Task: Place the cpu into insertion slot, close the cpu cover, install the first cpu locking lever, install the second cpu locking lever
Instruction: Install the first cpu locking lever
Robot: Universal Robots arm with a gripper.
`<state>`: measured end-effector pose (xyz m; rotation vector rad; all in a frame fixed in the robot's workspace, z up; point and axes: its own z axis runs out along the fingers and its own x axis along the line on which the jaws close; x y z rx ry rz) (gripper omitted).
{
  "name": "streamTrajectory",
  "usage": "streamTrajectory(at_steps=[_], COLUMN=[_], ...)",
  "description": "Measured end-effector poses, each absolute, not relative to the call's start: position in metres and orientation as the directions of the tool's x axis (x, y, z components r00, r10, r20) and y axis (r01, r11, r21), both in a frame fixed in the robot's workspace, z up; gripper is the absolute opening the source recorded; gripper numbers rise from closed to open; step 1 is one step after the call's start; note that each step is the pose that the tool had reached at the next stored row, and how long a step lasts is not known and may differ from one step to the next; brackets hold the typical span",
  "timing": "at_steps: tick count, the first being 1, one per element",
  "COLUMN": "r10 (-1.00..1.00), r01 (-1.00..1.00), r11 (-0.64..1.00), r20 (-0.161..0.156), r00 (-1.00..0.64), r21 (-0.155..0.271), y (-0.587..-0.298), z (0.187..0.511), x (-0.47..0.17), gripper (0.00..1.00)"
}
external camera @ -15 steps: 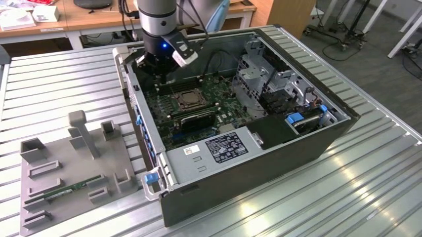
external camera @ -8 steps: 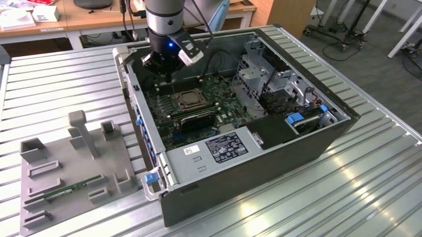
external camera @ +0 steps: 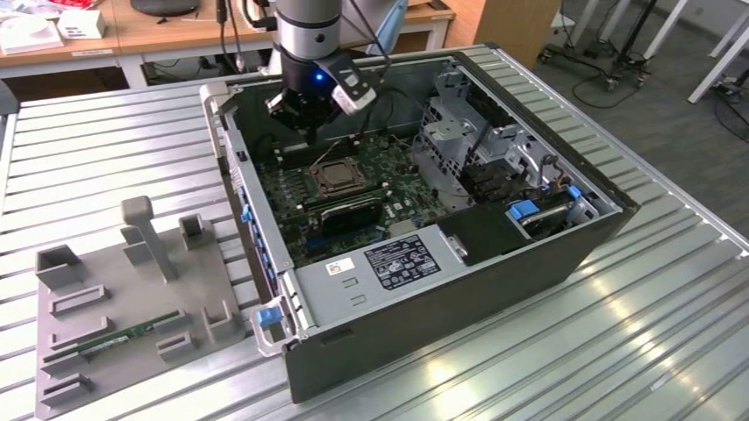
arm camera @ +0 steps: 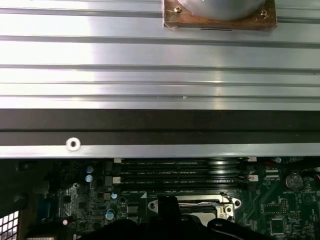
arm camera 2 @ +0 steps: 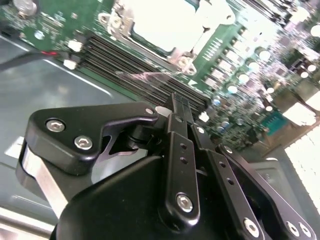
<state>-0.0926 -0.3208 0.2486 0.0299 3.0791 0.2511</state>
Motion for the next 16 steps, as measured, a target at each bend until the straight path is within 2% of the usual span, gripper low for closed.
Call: streamTrajectory(at_steps=[16], r10=[0.023], r01=[0.015], r11=[0.987], r20=[-0.049], r00=[-0.999], r21=[0.162], y=[-0.321], z=[0.243], x=[-0.075], gripper=[0.11])
